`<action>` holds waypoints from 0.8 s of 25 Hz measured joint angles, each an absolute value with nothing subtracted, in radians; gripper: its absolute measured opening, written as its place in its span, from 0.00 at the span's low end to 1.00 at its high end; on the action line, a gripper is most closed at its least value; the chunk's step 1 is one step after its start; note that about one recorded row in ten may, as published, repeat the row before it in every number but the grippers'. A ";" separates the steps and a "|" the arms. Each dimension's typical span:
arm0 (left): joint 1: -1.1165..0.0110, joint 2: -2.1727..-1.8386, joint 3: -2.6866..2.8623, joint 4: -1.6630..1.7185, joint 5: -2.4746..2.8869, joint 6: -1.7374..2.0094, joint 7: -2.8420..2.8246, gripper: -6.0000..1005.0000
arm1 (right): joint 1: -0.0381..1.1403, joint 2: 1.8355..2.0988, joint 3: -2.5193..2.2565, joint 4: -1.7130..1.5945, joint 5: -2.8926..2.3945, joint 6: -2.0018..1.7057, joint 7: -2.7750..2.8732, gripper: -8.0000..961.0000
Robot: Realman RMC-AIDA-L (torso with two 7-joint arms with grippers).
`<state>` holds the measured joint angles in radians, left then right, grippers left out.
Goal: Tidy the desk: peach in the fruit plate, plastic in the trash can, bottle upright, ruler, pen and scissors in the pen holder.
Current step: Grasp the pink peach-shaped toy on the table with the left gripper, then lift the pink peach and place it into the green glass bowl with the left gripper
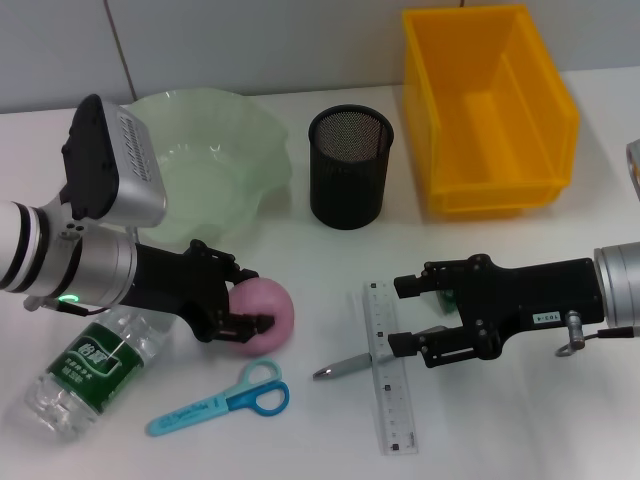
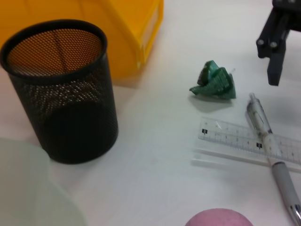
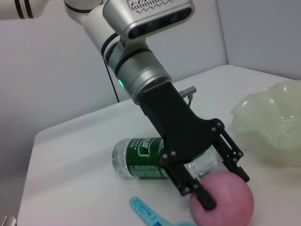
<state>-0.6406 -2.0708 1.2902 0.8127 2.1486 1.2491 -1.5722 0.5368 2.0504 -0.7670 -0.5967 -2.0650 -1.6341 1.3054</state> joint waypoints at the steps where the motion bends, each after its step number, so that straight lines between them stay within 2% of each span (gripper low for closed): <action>1: -0.639 -2.071 1.288 0.816 2.146 1.249 -1.580 0.69 | 0.537 2.050 -0.767 -0.597 -2.065 -1.634 1.305 0.82; 3: -0.638 -2.071 1.287 0.820 2.142 1.251 -1.600 0.61 | 0.537 2.049 -0.767 -0.597 -2.065 -1.633 1.305 0.82; 9: -0.627 -2.070 1.272 0.843 2.111 1.304 -1.612 0.53 | 0.538 2.049 -0.768 -0.597 -2.065 -1.626 1.305 0.82; 14: -0.553 -2.067 1.140 0.914 1.900 1.403 -1.545 0.46 | 0.541 2.049 -0.769 -0.597 -2.065 -1.621 1.305 0.82; 20: -0.487 -2.072 1.088 0.843 1.550 1.228 -1.386 0.41 | 0.544 2.053 -0.768 -0.597 -2.065 -1.620 1.305 0.82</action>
